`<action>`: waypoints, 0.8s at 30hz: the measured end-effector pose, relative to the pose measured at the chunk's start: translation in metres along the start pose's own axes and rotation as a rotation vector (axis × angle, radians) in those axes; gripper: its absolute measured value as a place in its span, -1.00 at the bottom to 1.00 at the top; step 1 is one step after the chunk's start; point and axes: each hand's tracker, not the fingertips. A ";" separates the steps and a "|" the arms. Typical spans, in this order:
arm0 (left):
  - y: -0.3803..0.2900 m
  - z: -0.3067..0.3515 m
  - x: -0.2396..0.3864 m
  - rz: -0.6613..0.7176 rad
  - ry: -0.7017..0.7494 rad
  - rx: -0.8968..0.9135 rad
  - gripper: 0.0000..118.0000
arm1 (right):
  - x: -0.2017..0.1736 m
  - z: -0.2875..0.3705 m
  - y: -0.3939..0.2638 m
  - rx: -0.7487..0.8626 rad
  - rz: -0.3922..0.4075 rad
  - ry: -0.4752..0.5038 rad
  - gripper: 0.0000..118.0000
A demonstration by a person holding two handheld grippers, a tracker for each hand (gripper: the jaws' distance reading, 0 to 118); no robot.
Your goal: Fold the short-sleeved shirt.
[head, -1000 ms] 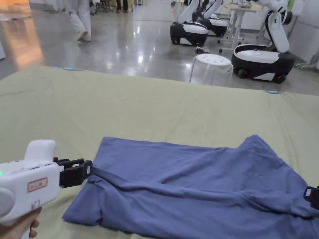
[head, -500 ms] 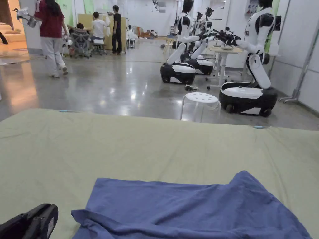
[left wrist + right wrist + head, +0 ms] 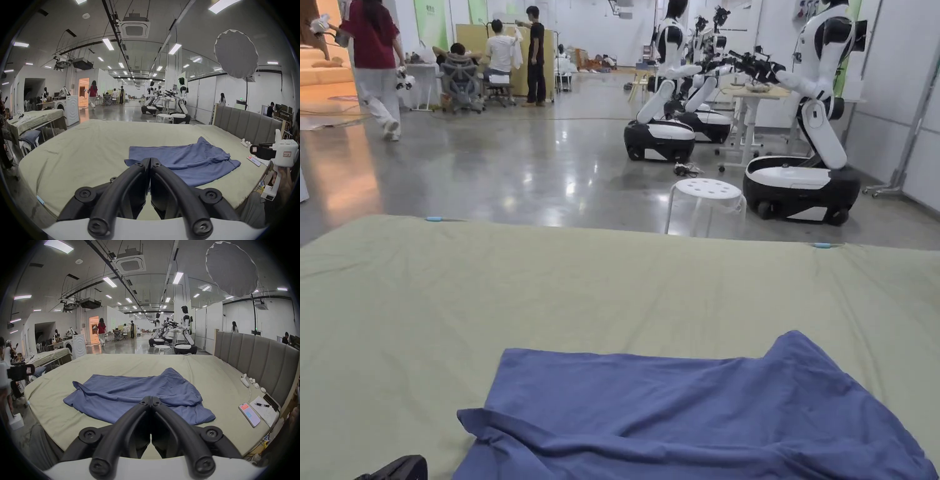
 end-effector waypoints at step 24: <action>-0.082 -0.223 -0.046 0.041 0.115 -0.653 -0.79 | 0.083 -0.017 -0.044 -0.149 -0.204 -0.181 -0.93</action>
